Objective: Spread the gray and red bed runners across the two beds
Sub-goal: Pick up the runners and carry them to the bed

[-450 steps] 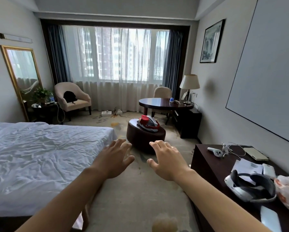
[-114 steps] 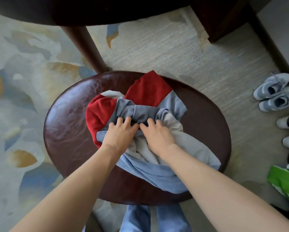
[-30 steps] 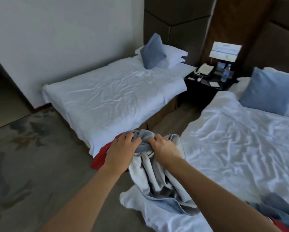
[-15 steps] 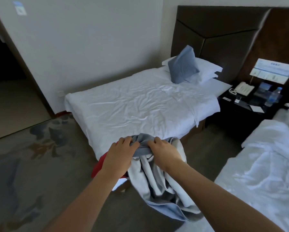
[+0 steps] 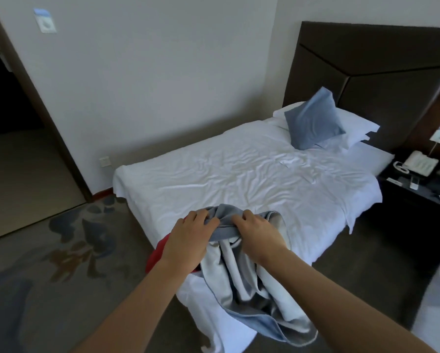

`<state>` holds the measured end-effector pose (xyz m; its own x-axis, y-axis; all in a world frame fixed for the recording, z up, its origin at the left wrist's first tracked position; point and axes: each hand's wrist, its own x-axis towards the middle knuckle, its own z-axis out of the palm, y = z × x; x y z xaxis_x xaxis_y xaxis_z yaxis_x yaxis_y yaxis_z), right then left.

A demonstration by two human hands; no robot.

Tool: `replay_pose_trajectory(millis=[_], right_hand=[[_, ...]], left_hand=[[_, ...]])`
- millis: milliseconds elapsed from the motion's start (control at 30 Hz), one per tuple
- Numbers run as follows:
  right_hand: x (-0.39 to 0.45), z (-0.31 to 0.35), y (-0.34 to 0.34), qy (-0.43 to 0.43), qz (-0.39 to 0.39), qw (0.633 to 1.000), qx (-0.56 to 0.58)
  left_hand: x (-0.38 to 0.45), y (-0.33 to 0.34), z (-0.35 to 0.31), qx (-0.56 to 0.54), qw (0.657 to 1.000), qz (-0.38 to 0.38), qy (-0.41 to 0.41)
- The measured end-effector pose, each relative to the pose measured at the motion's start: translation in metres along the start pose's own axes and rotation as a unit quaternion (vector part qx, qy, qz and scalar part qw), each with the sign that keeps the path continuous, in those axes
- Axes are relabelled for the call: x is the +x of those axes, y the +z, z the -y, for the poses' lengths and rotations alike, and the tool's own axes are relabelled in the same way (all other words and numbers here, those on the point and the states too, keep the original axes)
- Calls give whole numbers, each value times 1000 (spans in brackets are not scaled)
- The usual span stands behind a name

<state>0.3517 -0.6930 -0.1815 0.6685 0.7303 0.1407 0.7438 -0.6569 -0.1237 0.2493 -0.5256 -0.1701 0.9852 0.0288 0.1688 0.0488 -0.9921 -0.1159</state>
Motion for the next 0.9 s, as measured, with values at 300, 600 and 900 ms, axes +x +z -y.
replay_pose_trajectory(millis=[300, 600, 900], right_hand=[[202, 20, 54, 22, -13, 999, 24], [352, 32, 71, 76, -27, 997, 21], [460, 45, 87, 192, -50, 980, 11]], left_hand=[[131, 56, 166, 12, 1000, 18, 21], [247, 82, 290, -4, 997, 21, 77], [360, 118, 387, -47, 978, -19, 200]])
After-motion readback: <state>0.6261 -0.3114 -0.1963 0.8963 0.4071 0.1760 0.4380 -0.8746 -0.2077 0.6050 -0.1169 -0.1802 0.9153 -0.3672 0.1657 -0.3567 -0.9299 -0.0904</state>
